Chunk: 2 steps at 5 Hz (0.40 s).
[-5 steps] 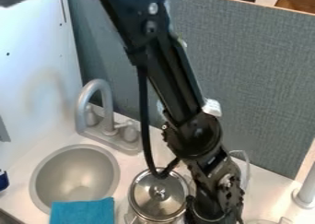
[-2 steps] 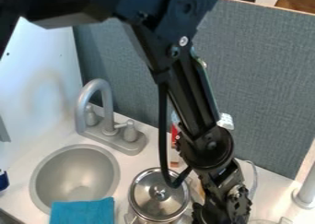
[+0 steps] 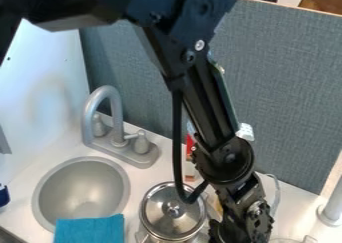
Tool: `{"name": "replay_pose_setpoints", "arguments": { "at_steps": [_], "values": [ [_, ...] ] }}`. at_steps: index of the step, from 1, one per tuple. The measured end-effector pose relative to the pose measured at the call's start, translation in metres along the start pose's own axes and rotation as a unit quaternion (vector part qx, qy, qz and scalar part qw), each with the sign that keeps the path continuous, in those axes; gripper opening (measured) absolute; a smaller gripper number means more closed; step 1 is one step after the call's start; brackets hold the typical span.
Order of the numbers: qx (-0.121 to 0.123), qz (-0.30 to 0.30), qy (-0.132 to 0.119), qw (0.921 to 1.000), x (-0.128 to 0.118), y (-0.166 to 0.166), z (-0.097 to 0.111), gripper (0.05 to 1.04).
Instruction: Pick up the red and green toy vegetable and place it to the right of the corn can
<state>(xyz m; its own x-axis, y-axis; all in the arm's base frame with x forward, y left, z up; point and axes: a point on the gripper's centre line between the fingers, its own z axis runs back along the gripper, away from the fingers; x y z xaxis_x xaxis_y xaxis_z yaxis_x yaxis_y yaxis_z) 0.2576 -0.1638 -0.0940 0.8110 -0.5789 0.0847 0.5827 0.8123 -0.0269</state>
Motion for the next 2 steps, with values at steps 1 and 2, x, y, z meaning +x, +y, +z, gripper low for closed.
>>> {"name": "replay_pose_setpoints", "arguments": {
  "at_steps": [1, 2],
  "values": [
    [-0.009, -0.003, 0.0, 1.0, -0.009, -0.004, 0.013, 0.786],
    [-0.018, -0.015, -0.05, 0.9985, 0.005, -0.014, 0.054, 0.786]
  ]
}}
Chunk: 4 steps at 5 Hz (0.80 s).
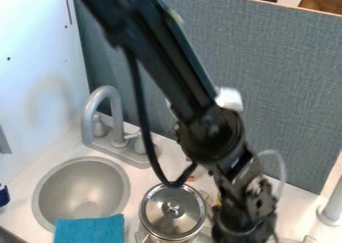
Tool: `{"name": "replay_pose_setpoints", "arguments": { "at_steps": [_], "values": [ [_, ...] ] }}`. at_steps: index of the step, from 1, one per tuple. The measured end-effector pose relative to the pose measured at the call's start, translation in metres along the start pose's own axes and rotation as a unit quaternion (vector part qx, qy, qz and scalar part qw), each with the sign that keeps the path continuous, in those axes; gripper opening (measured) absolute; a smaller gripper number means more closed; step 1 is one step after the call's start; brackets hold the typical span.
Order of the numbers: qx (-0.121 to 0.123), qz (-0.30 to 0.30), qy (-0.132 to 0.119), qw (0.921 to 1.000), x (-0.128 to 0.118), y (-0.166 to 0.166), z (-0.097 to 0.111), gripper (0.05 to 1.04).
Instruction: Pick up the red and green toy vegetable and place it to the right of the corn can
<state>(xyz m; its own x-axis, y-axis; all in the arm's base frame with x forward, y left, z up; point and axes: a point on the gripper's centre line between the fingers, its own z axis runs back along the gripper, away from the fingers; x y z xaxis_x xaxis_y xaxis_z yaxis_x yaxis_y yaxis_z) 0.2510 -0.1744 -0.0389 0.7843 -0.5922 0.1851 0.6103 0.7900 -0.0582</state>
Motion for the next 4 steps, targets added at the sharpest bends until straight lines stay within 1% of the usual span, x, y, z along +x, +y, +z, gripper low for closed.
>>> {"name": "replay_pose_setpoints", "arguments": {
  "at_steps": [1, 2, 3, 4],
  "values": [
    [-0.005, -0.013, -0.011, 0.9998, 0.009, -0.009, 0.01, 0.786],
    [0.0, -0.02, -0.032, 0.9993, 0.035, -0.008, 0.01, 0.786],
    [0.008, -0.024, -0.036, 0.999, 0.051, -0.003, -0.006, 0.786],
    [0.014, -0.024, -0.047, 0.9985, 0.071, 0.0, -0.012, 0.786]
  ]
}}
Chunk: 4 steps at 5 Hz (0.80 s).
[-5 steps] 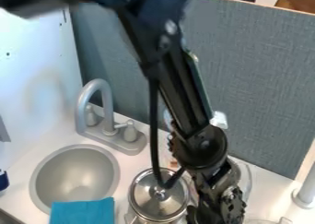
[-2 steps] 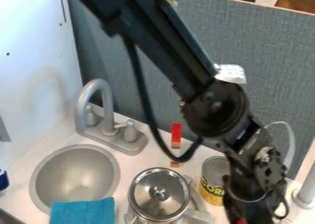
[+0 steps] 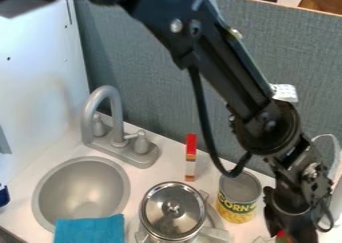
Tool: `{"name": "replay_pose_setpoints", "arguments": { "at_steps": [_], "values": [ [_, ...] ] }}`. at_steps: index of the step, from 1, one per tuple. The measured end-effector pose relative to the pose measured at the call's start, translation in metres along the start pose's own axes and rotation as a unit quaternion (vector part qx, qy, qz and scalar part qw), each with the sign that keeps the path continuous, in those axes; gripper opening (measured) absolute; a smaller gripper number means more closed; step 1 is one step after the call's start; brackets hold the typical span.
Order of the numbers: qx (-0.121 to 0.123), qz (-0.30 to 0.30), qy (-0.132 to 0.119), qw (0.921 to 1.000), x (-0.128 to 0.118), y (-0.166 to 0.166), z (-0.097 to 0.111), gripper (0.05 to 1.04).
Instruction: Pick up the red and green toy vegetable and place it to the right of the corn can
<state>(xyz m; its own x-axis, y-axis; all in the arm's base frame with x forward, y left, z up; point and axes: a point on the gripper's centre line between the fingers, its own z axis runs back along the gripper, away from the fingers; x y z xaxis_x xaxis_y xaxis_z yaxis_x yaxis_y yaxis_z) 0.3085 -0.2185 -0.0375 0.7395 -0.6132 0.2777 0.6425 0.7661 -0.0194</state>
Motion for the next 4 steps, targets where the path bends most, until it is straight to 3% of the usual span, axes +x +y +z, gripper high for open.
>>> {"name": "replay_pose_setpoints", "arguments": {
  "at_steps": [2, 4],
  "values": [
    [0.013, 0.009, -0.007, 0.9998, 0.03, 0.012, -0.01, 0.786],
    [0.039, 0.048, -0.004, 0.9981, 0.036, 0.042, -0.03, 0.786]
  ]
}}
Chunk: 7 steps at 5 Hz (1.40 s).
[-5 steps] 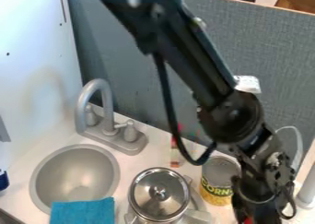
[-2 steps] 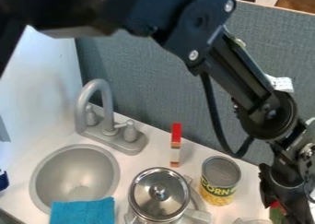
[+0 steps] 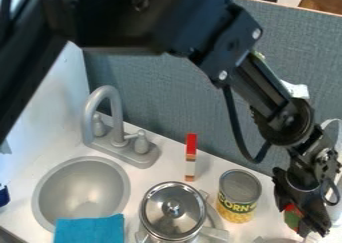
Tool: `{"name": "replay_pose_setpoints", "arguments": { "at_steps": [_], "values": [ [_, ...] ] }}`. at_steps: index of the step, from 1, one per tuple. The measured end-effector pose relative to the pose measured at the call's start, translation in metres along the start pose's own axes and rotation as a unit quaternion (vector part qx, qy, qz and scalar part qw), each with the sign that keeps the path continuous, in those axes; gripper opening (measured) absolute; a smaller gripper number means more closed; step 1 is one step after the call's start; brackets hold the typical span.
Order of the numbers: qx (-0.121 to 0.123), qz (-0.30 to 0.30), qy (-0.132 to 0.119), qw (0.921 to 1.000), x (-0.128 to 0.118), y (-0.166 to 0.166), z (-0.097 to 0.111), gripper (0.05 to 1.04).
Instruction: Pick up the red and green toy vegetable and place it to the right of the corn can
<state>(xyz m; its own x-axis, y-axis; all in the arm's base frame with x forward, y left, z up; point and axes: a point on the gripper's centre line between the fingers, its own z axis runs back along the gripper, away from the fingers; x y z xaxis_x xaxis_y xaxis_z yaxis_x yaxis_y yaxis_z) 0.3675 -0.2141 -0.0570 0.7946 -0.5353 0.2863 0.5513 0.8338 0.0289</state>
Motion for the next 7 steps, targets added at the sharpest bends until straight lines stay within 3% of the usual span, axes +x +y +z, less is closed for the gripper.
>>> {"name": "replay_pose_setpoints", "arguments": {
  "at_steps": [1, 3, 4, 5, 7],
  "values": [
    [0.007, 0.003, -0.004, 1.0, 0.006, 0.004, -0.002, 0.786],
    [0.014, 0.012, 0.012, 0.9998, 0.006, 0.013, -0.019, 0.786],
    [0.012, 0.009, 0.018, 0.9997, 0.005, 0.013, -0.025, 0.83],
    [0.014, 0.009, 0.025, 0.9995, 0.004, 0.013, -0.028, 0.975],
    [0.025, 0.009, 0.034, 0.9991, -0.009, 0.015, -0.025, 0.994]
  ]
}}
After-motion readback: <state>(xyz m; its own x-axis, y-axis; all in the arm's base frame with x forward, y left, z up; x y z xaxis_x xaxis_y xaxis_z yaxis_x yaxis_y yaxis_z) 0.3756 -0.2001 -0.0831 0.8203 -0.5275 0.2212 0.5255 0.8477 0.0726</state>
